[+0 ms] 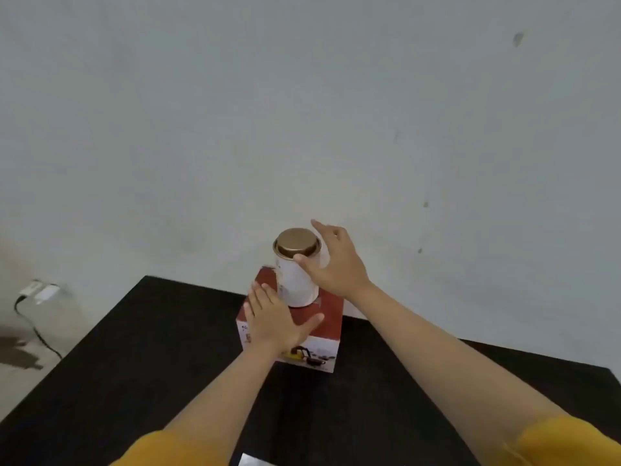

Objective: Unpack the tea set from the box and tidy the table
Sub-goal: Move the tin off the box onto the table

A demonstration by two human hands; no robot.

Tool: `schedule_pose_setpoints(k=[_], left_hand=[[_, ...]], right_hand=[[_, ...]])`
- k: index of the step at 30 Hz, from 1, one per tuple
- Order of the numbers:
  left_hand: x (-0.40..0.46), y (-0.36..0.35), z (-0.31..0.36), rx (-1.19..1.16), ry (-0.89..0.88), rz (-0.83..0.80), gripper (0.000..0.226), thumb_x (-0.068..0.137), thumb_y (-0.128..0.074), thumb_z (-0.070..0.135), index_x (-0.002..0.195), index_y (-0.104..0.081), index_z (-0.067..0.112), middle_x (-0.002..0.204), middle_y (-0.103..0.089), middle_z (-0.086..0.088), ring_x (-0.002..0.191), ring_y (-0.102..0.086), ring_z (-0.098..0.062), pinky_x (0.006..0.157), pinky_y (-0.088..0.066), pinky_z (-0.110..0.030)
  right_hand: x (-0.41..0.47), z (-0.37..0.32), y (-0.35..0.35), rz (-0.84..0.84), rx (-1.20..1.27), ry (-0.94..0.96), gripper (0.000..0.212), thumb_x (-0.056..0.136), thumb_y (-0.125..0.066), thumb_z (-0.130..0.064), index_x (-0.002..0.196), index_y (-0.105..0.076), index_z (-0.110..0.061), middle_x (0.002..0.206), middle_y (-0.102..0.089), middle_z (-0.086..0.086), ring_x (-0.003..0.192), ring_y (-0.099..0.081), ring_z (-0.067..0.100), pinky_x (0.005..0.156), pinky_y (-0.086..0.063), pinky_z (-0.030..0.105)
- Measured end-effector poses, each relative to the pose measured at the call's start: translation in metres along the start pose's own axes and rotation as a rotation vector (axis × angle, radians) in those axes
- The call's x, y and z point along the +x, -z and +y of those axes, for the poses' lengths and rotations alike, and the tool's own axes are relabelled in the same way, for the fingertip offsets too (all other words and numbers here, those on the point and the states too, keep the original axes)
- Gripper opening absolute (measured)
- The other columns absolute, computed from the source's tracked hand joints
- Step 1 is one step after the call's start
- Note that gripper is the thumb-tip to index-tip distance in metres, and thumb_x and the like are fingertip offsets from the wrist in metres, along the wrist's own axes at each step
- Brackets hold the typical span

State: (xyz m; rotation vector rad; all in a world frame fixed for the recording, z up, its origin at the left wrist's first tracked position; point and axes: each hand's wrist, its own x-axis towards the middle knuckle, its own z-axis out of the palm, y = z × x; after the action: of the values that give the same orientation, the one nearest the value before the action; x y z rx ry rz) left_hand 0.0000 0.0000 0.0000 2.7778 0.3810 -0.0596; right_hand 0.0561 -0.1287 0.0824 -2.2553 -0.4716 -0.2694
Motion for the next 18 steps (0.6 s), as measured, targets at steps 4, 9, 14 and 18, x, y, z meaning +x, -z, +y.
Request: schedule_pose_setpoints(k=[4, 9, 14, 18], left_hand=[[0.006, -0.021, 0.004, 0.009, 0.086, -0.094, 0.141, 0.058, -0.032, 0.096, 0.147, 0.016, -0.003, 0.154, 0.024, -0.024, 0.144, 0.021, -0.036, 0.117, 0.004, -0.047], [0.006, -0.037, 0.004, 0.021, 0.074, -0.049, 0.142, 0.058, -0.035, 0.096, 0.146, 0.017, -0.002, 0.153, 0.026, -0.024, 0.143, 0.022, -0.036, 0.117, 0.005, -0.046], [0.006, -0.043, 0.001, -0.009, 0.064, -0.03, 0.143, 0.057, -0.036, 0.095, 0.146, 0.016, -0.004, 0.153, 0.025, -0.024, 0.144, 0.021, -0.035, 0.117, 0.005, -0.047], [0.005, -0.041, 0.0, -0.03, 0.055, -0.04, 0.141, 0.061, -0.037, 0.094, 0.145, 0.019, -0.004, 0.153, 0.027, -0.024, 0.143, 0.023, -0.035, 0.116, 0.005, -0.047]], right_hand=[[-0.006, 0.024, -0.027, -0.043, 0.007, 0.023, 0.085, 0.074, -0.073, -0.052, 0.145, -0.03, -0.032, 0.141, -0.041, 0.004, 0.13, -0.041, 0.019, 0.103, -0.042, 0.042], [-0.007, 0.036, -0.047, -0.037, 0.095, 0.063, 0.095, 0.071, -0.079, -0.039, 0.146, -0.021, -0.029, 0.147, -0.037, -0.001, 0.133, -0.038, 0.013, 0.103, -0.039, 0.029], [-0.011, 0.037, -0.048, 0.107, 0.115, 0.104, 0.087, 0.073, -0.08, -0.028, 0.142, -0.029, -0.018, 0.143, -0.041, 0.001, 0.128, -0.043, 0.017, 0.101, -0.043, 0.031], [-0.021, 0.04, -0.013, 0.265, 0.17, 0.057, 0.088, 0.071, -0.081, -0.028, 0.14, -0.027, -0.02, 0.144, -0.039, 0.0, 0.131, -0.043, 0.016, 0.103, -0.044, 0.037]])
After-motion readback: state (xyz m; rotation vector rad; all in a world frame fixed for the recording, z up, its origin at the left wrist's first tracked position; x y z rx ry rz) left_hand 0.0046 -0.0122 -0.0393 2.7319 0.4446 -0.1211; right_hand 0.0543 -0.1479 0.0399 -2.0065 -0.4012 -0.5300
